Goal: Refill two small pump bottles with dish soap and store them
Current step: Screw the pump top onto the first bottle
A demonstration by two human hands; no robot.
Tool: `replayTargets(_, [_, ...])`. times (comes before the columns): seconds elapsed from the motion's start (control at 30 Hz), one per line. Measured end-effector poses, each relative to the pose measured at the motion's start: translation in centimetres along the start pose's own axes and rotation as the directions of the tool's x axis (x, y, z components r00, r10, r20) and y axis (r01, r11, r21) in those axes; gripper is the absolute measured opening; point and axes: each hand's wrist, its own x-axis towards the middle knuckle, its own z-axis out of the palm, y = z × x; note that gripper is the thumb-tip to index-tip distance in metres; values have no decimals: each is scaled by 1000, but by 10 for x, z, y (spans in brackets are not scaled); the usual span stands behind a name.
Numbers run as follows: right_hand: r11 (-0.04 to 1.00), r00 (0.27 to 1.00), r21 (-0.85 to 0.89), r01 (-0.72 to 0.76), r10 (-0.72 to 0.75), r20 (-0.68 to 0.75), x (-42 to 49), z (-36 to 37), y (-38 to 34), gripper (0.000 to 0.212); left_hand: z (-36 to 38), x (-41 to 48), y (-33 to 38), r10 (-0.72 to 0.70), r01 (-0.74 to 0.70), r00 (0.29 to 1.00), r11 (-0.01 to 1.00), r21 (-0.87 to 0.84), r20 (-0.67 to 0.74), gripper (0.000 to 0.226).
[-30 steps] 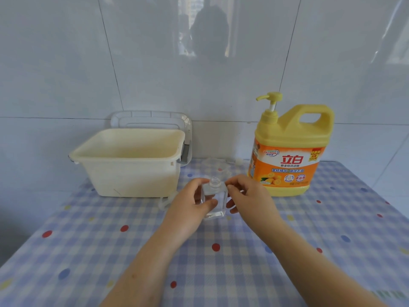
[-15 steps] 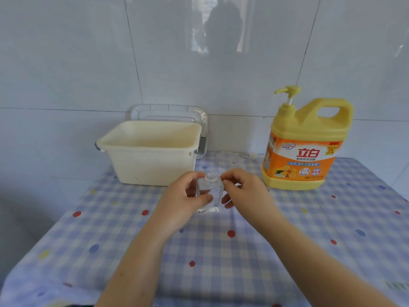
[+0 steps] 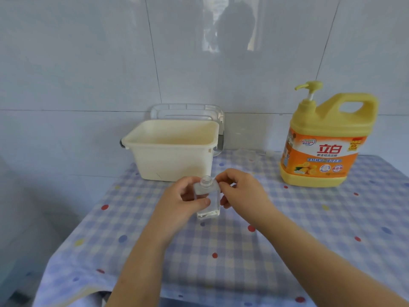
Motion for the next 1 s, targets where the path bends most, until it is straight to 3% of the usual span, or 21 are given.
replayTargets(0.1, [998, 999, -61, 30, -33, -42, 11, -1, 1, 20, 0, 0, 0, 4, -3, 1000, 1000, -11, 8, 41])
replayTargets(0.2, [966, 991, -234, 112, -127, -47, 22, -7, -3, 24, 1, 0, -2, 11, -11, 1000, 999, -39, 9, 39])
replayTargets(0.43, [791, 966, -555, 260, -207, 158, 50, -10, -2, 30, 6, -2, -8, 16, -18, 1000, 989, -145, -16, 43])
replayTargets(0.67, [654, 934, -670, 352, -201, 294, 67, 6, 4, 23, 5, 1, -13, 26, -27, 1000, 989, -143, -9, 42])
replayTargets(1.0, [585, 916, -705, 401, -259, 305, 69, 10, 10, 17, 5, 2, -12, 21, -21, 1000, 990, -139, 3, 41])
